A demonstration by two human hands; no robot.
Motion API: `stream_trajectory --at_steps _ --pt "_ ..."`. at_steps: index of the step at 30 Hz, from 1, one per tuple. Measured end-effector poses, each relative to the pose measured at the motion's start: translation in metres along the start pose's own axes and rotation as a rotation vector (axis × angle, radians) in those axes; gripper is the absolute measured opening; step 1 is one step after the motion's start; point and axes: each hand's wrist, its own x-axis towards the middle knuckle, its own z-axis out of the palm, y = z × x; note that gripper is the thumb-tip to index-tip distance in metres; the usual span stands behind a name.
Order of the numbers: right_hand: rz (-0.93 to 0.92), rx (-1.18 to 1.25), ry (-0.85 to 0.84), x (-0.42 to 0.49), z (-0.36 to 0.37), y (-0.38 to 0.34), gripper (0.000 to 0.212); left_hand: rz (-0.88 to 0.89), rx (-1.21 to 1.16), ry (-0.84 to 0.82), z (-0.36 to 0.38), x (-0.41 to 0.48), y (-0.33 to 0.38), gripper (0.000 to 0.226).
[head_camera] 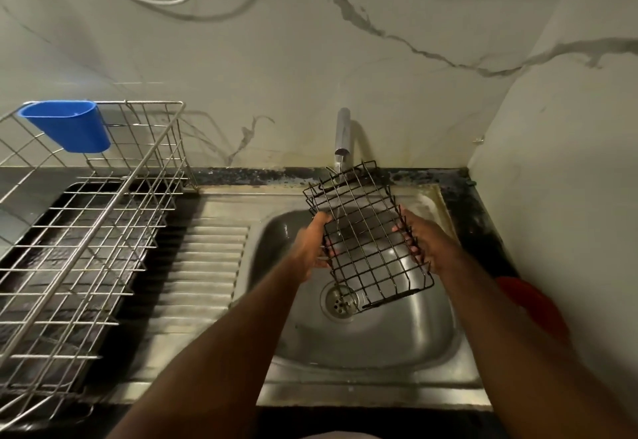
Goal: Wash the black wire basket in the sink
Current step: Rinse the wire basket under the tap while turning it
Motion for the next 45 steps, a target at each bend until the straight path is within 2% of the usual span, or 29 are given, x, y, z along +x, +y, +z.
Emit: stream_trajectory --at_steps 4,7,9,11,14,19,22,24,27,30,32,34,37,40,42,43,45 --pt "0.047 0.22 0.013 -0.011 0.007 0.007 0.046 0.03 -0.03 -0.005 -0.002 0.002 0.012 0.056" --pt "0.098 0.31 0.066 -0.02 0.015 0.013 0.041 0.057 -0.075 -0.021 -0.002 -0.001 0.019 0.049" --pt "0.115 0.383 0.096 -0.025 0.021 0.018 0.04 0.05 -0.048 -0.022 -0.002 -0.002 0.022 0.053" --pt "0.131 0.466 0.129 -0.03 0.027 0.021 0.041 0.046 0.015 -0.016 0.0 -0.003 0.023 0.06" --pt "0.141 0.562 0.202 -0.038 0.035 0.019 0.038 0.089 0.138 0.03 -0.001 -0.006 0.028 0.058" --pt "0.12 0.676 0.303 -0.045 0.052 0.011 0.034 0.203 0.401 -0.021 -0.017 -0.004 0.03 0.055" --pt "0.144 0.752 0.344 -0.051 0.064 0.004 0.037 0.242 0.419 0.04 -0.031 -0.003 0.023 0.043" --pt "0.178 0.819 0.355 -0.054 0.071 -0.001 0.042 0.328 0.348 0.118 -0.039 -0.004 0.013 0.037" --pt "0.189 0.887 0.373 -0.056 0.082 -0.007 0.053 0.405 0.235 0.185 -0.042 -0.017 0.0 0.057" --pt "0.162 0.906 0.398 -0.057 0.091 -0.009 0.057 0.461 0.246 0.104 -0.037 -0.028 -0.008 0.065" --pt "0.148 0.944 0.385 -0.06 0.095 -0.01 0.052 0.465 0.197 0.056 -0.04 -0.031 -0.011 0.072" --pt "0.129 0.96 0.356 -0.064 0.097 -0.011 0.046 0.421 0.17 0.017 -0.044 -0.03 -0.02 0.102" --pt "0.081 0.938 0.318 -0.066 0.102 -0.019 0.041 0.379 0.149 -0.068 -0.045 -0.031 -0.031 0.119" --pt "0.047 0.968 0.238 -0.063 0.108 -0.031 0.035 0.353 0.161 -0.138 -0.052 -0.03 -0.041 0.118" --pt "0.053 0.905 0.197 -0.056 0.111 -0.034 0.032 0.325 0.24 -0.169 -0.059 -0.028 -0.043 0.118" --pt "0.062 0.876 0.165 -0.054 0.112 -0.035 0.03 0.33 0.289 -0.167 -0.06 -0.026 -0.044 0.111" --pt "0.1 0.862 0.069 -0.049 0.115 -0.036 0.025 0.381 0.366 -0.108 -0.06 -0.021 -0.041 0.08"
